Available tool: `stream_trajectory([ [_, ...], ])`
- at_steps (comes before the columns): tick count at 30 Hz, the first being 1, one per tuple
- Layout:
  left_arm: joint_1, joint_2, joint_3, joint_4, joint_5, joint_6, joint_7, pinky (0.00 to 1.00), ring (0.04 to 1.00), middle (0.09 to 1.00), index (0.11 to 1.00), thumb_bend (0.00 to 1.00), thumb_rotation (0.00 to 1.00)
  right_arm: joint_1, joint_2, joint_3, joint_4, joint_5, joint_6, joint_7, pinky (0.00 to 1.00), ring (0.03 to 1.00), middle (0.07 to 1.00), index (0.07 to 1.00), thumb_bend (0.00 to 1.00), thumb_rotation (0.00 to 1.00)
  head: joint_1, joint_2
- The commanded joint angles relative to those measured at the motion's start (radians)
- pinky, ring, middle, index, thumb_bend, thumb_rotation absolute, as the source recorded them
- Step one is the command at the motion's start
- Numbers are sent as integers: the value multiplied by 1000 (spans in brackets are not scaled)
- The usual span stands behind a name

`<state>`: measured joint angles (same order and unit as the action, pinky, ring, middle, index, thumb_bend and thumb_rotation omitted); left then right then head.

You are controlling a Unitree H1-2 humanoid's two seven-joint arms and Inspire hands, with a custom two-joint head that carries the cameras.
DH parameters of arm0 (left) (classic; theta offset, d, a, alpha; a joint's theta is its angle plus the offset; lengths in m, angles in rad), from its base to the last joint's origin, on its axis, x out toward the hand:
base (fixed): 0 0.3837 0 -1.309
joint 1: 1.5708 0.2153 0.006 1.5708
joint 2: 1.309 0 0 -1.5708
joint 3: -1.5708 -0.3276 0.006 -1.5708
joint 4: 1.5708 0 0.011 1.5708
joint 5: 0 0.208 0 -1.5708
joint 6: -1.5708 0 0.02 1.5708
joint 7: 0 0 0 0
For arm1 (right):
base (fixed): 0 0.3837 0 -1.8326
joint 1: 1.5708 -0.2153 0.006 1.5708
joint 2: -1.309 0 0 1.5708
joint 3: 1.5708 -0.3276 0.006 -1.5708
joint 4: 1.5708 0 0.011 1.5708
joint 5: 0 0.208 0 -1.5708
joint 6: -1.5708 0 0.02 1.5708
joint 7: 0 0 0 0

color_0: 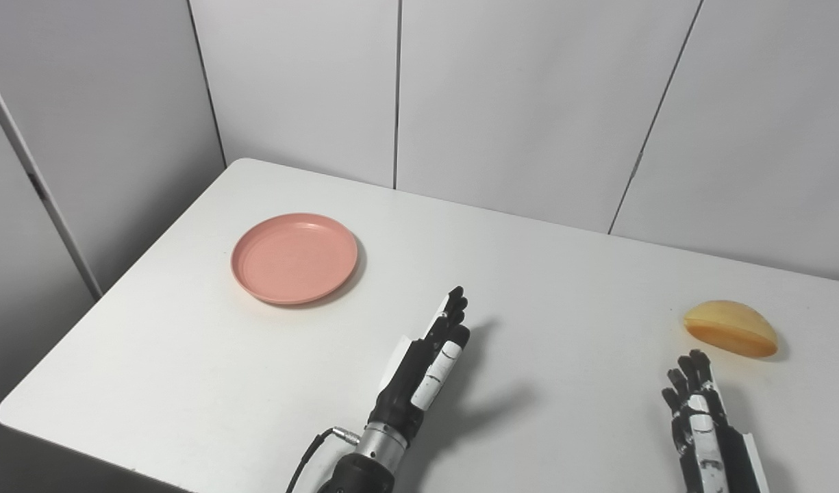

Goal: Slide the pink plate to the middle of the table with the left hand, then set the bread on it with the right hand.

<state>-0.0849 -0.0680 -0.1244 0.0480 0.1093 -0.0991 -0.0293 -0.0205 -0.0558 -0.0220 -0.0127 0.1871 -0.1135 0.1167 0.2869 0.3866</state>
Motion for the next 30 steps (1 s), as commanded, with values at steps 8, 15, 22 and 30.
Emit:
stream_trajectory([
  [8,20,-6,-7,74,0,-38,20,1000,1000,1000,1000,757,1000,2,-3,-7,-33,3,-27,6,1000,1000,1000,1000,511,841,4,-20],
  [15,12,-24,12,105,-13,-137,52,1000,1000,1000,1000,720,1000,-3,-3,-7,-32,6,-26,8,1000,1000,1000,1000,490,834,7,-25],
  [22,-14,-44,36,61,-51,-165,53,1000,1000,1000,1000,706,1000,-5,-2,-11,-35,12,-16,6,1000,1000,1000,1000,482,826,8,-28],
  [30,-62,-33,82,-17,-58,-122,77,1000,1000,1000,1000,702,1000,-7,3,-6,-36,8,-18,4,1000,1000,1000,1000,476,827,-4,-34],
])
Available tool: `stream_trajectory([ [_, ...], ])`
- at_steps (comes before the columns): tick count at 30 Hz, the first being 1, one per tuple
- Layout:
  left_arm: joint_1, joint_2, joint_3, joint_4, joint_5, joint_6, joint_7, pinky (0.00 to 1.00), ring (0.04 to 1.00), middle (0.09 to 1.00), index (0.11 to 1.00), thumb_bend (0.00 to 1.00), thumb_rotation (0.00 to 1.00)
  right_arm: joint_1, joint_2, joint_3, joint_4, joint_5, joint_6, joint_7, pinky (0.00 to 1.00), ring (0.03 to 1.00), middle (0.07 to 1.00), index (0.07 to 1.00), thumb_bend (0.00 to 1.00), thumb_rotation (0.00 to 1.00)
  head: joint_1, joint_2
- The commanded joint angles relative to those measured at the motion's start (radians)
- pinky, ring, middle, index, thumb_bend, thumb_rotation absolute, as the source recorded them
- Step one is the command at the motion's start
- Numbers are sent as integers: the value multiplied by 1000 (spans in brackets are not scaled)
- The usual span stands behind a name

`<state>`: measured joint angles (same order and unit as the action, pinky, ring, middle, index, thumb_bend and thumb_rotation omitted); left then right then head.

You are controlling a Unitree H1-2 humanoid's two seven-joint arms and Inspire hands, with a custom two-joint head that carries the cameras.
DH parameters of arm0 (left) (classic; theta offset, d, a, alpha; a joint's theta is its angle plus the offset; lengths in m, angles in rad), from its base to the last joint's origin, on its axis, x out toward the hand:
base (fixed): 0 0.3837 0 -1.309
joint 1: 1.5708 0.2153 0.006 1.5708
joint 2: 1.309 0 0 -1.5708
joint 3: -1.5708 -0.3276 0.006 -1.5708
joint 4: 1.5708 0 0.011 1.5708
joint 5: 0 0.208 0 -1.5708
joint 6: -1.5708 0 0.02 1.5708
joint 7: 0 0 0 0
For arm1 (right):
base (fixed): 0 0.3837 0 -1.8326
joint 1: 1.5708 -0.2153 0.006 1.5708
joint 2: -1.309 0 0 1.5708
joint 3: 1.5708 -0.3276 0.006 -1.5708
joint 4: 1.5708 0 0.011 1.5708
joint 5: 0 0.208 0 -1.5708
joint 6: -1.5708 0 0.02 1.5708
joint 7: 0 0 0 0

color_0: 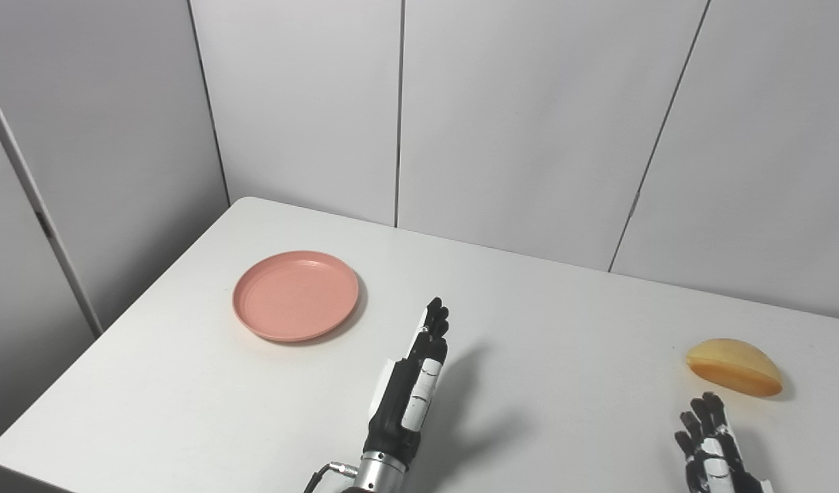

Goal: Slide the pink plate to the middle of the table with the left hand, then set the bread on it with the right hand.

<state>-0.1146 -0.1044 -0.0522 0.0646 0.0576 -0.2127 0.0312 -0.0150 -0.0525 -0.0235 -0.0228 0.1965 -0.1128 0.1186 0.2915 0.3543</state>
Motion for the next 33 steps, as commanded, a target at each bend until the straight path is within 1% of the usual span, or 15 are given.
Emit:
stream_trajectory([
  [1,-37,6,16,-44,-9,-2,16,1000,1000,1000,1000,697,1000,-12,0,-3,-27,-5,-19,1,1000,1000,1000,1000,480,829,-9,-2],
  [4,-50,18,38,-79,-12,27,13,1000,1000,1000,1000,689,1000,-11,1,1,-30,-7,-19,4,1000,1000,1000,1000,472,830,-17,-1],
  [7,-63,27,58,-112,-28,62,18,1000,1000,1000,1000,707,1000,-9,2,2,-35,-7,-14,4,1000,1000,1000,1000,456,815,-18,1],
  [12,-92,42,103,-146,-62,95,27,1000,1000,1000,1000,723,1000,-3,2,3,-46,-3,-4,5,1000,1000,1000,1000,472,799,-14,6],
  [20,-122,102,155,-138,-96,105,17,1000,1000,1000,1000,740,1000,-2,4,5,-52,1,-6,6,1000,1000,1000,1000,451,802,-16,9],
  [26,-140,139,194,-107,-106,76,29,1000,999,1000,1000,757,1000,-1,5,10,-59,-12,-4,2,1000,1000,1000,1000,428,803,-14,9],
  [28,-151,159,209,-86,-110,63,28,998,996,1000,1000,758,1000,-1,6,11,-60,-9,-1,2,1000,1000,1000,1000,429,807,-12,10],
  [30,-160,179,223,-73,-116,70,24,999,999,1000,1000,778,1000,-1,5,10,-59,-7,-3,4,1000,1000,1000,1000,429,807,-12,11],
  [33,-169,195,239,-67,-128,85,26,1000,1000,1000,1000,796,1000,-2,7,9,-55,-7,-6,2,1000,1000,1000,1000,433,805,-8,12],
])
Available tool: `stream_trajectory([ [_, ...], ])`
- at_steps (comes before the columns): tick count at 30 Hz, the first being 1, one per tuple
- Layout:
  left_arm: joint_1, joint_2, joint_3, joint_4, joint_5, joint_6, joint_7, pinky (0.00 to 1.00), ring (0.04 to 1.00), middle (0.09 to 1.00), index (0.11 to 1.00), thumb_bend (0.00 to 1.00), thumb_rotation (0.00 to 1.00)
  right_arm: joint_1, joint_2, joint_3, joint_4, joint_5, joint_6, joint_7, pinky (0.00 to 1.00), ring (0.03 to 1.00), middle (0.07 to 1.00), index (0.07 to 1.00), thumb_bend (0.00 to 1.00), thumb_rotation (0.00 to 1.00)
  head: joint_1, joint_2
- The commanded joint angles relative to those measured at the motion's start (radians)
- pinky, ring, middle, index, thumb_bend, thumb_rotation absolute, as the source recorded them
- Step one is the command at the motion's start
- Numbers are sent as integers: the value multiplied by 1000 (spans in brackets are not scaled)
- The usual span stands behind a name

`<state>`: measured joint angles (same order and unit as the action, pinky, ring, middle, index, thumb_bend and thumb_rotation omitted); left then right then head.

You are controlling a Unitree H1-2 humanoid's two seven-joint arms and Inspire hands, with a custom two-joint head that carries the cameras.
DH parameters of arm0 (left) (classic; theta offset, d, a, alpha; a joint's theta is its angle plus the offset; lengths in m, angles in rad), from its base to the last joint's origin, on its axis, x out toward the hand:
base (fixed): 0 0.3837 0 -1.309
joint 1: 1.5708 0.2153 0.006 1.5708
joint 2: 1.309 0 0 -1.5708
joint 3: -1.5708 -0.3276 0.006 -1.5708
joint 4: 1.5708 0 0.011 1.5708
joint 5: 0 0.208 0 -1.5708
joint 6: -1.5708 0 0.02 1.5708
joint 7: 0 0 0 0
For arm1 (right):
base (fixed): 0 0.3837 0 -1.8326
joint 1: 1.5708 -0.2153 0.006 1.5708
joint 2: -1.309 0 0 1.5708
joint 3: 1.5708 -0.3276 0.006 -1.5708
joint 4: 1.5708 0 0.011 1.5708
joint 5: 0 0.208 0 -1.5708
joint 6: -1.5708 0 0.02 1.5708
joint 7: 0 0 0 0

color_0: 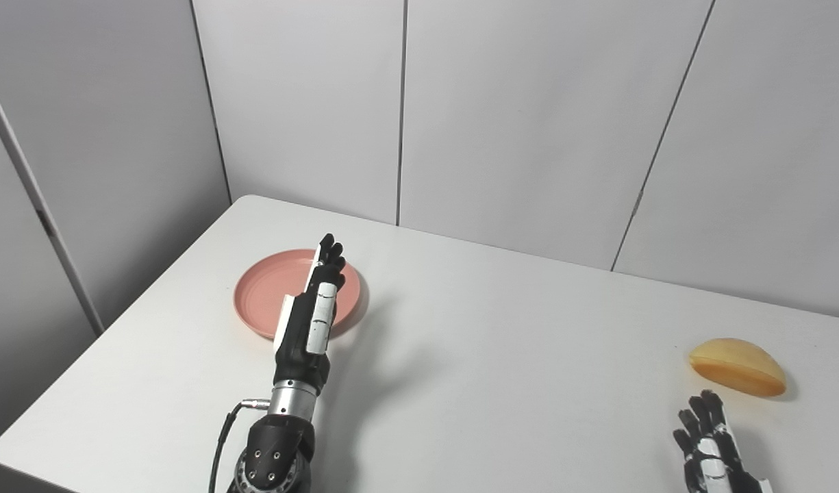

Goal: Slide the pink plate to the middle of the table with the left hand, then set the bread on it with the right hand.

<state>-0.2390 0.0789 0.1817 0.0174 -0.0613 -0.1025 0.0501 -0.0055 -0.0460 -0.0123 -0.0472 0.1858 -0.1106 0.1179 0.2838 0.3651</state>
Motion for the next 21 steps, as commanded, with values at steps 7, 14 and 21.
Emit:
stream_trajectory([
  [7,-64,44,41,-39,-1,6,33,1000,1000,1000,1000,802,1000,-11,-7,-3,-27,-6,-15,5,1000,1000,1000,1000,424,823,-10,-1],
  [14,-95,89,67,-48,6,16,46,1000,990,997,995,789,1000,-1,-12,-3,-42,2,-5,11,1000,1000,1000,1000,427,816,6,3],
  [21,-135,130,107,23,5,22,75,959,956,967,971,794,1000,1,-16,-2,-47,-8,-8,9,1000,1000,1000,1000,445,834,16,1],
])
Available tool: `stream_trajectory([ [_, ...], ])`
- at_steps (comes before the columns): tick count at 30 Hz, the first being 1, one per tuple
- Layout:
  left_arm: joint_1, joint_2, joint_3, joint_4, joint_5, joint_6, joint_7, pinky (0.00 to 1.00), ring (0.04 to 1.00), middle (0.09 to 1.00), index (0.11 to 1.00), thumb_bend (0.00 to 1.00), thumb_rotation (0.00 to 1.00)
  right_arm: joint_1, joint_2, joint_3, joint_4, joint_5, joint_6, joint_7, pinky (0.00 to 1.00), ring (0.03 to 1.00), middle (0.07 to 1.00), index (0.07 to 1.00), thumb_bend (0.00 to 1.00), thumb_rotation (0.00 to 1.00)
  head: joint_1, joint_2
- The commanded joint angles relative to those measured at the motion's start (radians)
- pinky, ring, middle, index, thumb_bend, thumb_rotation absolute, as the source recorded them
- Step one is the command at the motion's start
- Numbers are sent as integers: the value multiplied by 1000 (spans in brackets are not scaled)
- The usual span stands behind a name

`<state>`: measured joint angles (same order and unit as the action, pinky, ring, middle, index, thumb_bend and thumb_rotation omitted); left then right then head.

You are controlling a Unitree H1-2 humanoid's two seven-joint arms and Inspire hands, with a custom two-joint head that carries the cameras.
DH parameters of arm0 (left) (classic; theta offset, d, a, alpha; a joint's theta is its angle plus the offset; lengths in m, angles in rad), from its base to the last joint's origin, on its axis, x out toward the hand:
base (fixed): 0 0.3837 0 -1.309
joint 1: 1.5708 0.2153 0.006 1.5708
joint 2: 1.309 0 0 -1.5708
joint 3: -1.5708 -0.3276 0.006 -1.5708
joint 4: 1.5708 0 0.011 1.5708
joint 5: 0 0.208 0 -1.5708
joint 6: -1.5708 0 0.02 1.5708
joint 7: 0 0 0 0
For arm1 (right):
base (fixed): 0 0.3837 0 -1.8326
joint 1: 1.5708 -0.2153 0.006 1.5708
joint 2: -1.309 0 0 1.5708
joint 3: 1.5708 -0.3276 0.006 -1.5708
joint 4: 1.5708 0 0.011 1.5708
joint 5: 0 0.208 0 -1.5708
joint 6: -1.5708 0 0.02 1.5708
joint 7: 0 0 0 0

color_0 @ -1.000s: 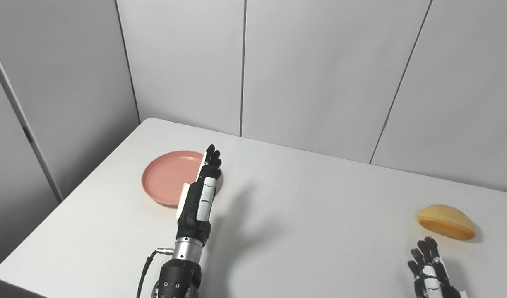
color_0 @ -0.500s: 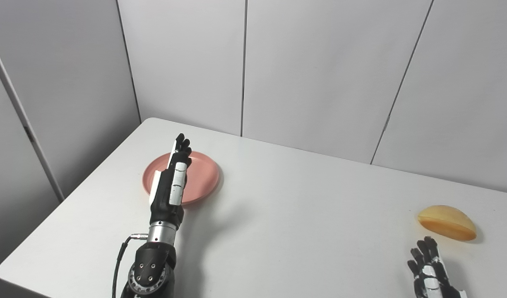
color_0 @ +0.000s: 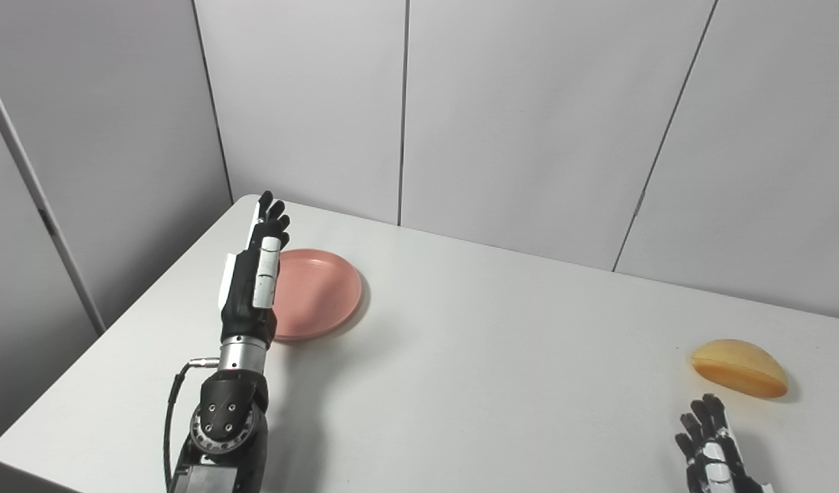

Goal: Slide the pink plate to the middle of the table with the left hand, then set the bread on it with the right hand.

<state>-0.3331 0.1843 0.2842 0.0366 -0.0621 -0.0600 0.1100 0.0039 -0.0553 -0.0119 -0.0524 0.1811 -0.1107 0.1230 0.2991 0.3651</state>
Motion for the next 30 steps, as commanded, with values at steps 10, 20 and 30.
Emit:
stream_trajectory([
  [10,-82,92,55,190,-10,-111,41,952,948,956,953,790,1000,-7,-10,-3,-40,12,-3,11,1000,1000,1000,1000,425,847,9,-2],
  [20,-110,133,77,319,-4,-154,51,954,949,951,951,771,1000,-6,-16,-2,-44,9,-8,12,1000,1000,1000,1000,409,871,12,1],
  [30,-122,153,75,406,-7,-189,55,958,951,954,954,765,1000,-3,-15,0,-52,15,4,9,1000,1000,1000,1000,431,840,9,0],
])
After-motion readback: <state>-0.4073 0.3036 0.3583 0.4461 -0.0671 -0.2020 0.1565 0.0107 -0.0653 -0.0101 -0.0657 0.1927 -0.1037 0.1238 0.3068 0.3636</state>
